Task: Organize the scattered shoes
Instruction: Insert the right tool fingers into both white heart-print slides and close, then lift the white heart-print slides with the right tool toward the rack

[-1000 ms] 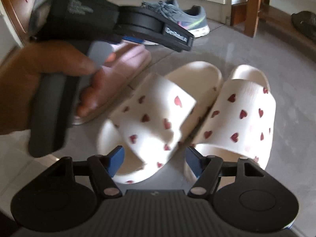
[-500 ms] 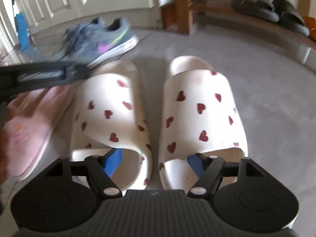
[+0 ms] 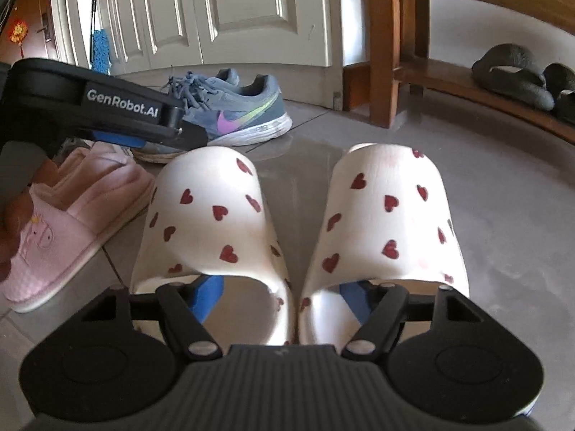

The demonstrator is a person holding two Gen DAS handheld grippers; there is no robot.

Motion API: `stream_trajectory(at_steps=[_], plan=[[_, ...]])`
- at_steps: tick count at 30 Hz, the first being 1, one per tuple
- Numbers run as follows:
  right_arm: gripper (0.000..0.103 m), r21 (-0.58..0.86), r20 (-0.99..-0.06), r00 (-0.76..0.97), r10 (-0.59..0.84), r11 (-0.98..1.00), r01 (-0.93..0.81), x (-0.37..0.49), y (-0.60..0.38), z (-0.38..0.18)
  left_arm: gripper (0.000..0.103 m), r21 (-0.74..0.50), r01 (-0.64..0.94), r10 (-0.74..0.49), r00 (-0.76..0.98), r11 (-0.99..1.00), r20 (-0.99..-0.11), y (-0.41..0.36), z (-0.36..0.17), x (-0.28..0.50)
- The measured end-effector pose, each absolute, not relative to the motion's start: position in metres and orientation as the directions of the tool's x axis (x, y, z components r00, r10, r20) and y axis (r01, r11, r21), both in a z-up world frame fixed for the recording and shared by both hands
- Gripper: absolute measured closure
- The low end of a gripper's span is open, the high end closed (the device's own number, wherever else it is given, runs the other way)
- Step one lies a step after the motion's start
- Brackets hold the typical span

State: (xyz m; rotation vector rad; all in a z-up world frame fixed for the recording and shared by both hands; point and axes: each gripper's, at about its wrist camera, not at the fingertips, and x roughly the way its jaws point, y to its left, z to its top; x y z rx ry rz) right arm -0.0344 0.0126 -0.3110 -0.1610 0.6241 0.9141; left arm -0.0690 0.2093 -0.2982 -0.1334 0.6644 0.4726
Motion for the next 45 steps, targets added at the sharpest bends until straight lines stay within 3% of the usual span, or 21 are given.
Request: stream_trajectory(at_steps=[5,9,16,34,39,45], plan=[[0.070,0.121,-0.561,0.380,0.735,0.528,-0.841,-0.018,0.008,-0.306,0.039,-0.005,-0.429,0.336,0.715,0.903,-0.613,0.215,-0.294,-0.059],[0.079,0.140,-0.540,0.340,0.770,0.480,-0.866,0.001,0.003,-0.296,0.039,-0.029,-0.441,0.350,0.749,0.897,-0.563,0.214,-0.280,-0.060],[0.081,0.179,-0.513,0.311,0.800,0.454,-0.873,0.025,-0.006,-0.273,0.039,-0.060,-0.449,0.365,0.791,0.892,-0.492,0.206,-0.257,-0.058],[0.080,0.105,-0.664,0.320,0.675,0.509,-0.854,0.085,-0.103,-0.191,0.039,0.036,-0.377,0.341,0.787,0.925,-0.514,0.143,-0.240,-0.011],[0.080,0.061,-0.637,0.377,0.672,0.532,-0.845,0.090,-0.151,-0.149,0.039,0.093,-0.278,0.288,0.827,0.956,-0.483,0.115,-0.225,0.007],[0.080,0.048,-0.526,0.559,0.641,0.679,-0.733,0.092,-0.225,-0.113,0.039,0.142,-0.170,0.216,0.873,0.975,-0.438,0.085,-0.194,0.035]])
